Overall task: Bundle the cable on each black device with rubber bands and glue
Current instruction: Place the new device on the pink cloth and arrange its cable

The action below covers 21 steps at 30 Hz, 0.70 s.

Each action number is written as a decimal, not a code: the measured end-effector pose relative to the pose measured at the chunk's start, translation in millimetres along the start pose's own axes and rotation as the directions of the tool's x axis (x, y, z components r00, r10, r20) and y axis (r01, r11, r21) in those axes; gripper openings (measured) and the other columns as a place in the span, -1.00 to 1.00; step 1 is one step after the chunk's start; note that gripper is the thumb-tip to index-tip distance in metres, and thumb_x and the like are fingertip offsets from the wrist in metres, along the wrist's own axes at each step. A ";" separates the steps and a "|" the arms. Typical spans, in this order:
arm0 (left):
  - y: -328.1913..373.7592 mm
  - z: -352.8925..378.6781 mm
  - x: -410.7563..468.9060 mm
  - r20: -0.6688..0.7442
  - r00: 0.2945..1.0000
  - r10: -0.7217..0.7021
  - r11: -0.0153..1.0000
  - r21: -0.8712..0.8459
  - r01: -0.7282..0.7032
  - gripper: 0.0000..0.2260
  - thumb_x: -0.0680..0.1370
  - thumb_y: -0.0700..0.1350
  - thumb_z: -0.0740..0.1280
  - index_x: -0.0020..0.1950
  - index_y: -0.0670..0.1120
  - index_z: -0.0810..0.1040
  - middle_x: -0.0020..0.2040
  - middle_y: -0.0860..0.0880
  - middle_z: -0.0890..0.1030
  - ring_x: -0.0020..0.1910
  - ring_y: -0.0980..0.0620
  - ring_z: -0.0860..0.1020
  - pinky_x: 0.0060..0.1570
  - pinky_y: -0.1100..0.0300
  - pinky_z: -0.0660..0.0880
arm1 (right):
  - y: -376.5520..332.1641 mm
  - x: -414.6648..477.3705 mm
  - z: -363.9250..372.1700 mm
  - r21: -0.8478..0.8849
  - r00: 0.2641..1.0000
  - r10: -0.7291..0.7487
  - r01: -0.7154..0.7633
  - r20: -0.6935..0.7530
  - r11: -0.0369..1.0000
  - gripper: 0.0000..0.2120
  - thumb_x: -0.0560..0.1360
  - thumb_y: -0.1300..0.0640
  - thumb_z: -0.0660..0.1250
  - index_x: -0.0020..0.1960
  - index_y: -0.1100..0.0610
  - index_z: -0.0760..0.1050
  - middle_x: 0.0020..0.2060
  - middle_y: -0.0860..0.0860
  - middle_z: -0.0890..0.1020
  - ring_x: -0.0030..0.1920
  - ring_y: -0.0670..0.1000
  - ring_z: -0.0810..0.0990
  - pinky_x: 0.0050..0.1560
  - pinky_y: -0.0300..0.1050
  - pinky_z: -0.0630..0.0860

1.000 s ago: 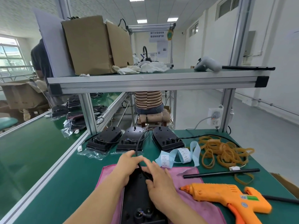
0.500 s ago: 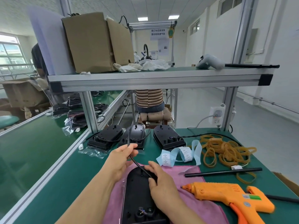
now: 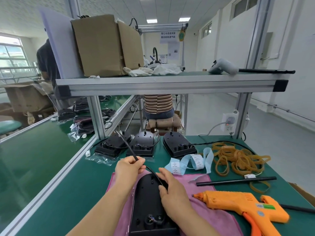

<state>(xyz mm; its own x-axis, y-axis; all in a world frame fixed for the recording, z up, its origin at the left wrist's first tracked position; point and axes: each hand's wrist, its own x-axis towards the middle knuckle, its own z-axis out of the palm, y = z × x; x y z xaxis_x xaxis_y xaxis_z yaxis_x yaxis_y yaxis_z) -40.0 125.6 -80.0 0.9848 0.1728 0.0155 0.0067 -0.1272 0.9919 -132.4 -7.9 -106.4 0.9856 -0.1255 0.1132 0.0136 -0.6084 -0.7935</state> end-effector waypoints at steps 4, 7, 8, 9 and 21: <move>-4.9 -0.7 -5.5 0.048 0.999 0.018 0.989 0.148 -0.025 -0.91 0.52 -0.27 0.41 -0.17 -0.17 0.67 -0.40 -0.04 0.67 -0.40 0.11 0.64 -0.34 0.36 0.51 | 2.7 2.0 0.7 -0.170 0.996 -0.080 0.073 -0.031 0.983 -0.54 0.58 0.20 0.19 0.43 -0.11 0.31 0.51 -0.22 0.13 0.48 -0.17 0.19 0.42 -0.27 0.18; -1.6 -11.2 -13.8 0.053 0.985 0.166 0.836 0.522 -0.169 -0.89 0.51 -0.12 0.41 -0.23 -0.01 0.66 -0.33 0.07 0.65 -0.29 0.09 0.59 -0.26 0.23 0.49 | 0.3 4.4 -1.0 -0.252 0.998 -0.065 0.067 0.019 0.965 -0.59 0.62 0.16 0.11 0.44 -0.04 0.35 0.50 -0.17 0.28 0.45 -0.11 0.29 0.41 -0.19 0.24; 1.3 -15.2 -18.9 0.060 0.977 0.206 0.776 0.599 -0.201 -0.91 0.51 -0.07 0.41 -0.20 0.01 0.65 -0.27 0.08 0.64 -0.21 0.03 0.59 -0.19 0.18 0.50 | -1.0 4.7 -1.9 -0.289 0.997 -0.068 0.072 0.022 0.955 -0.60 0.62 0.16 0.10 0.44 -0.03 0.36 0.47 -0.16 0.33 0.44 -0.09 0.31 0.40 -0.17 0.27; 3.3 -18.8 -25.4 0.066 0.969 0.238 0.731 0.645 -0.223 -0.92 0.52 -0.05 0.40 -0.17 0.01 0.63 -0.22 0.07 0.63 -0.16 -0.02 0.58 -0.14 0.14 0.50 | -1.8 5.5 -2.4 -0.325 0.997 -0.080 0.083 0.022 0.942 -0.60 0.61 0.17 0.08 0.42 -0.02 0.38 0.45 -0.14 0.36 0.43 -0.08 0.32 0.39 -0.15 0.30; -4.8 -50.1 -84.4 0.452 0.795 0.404 0.689 0.422 -0.590 -0.88 0.60 -0.20 0.34 0.11 -0.09 0.62 0.05 0.04 0.52 0.03 0.23 0.49 0.08 0.40 0.35 | -6.2 10.7 0.0 -0.341 0.995 -0.056 0.082 0.084 0.936 -0.51 0.56 0.23 0.07 0.45 -0.05 0.35 0.50 -0.13 0.29 0.48 -0.08 0.26 0.39 -0.11 0.28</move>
<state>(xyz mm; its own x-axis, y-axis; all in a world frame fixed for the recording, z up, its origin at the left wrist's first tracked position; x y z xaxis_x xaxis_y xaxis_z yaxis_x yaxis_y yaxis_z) -131.8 160.6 -79.7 0.8643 -0.3558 0.3555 -0.5029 -0.6015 0.6208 -121.9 -5.5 -100.2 0.9939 -0.0249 0.1071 0.0358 -0.8474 -0.5297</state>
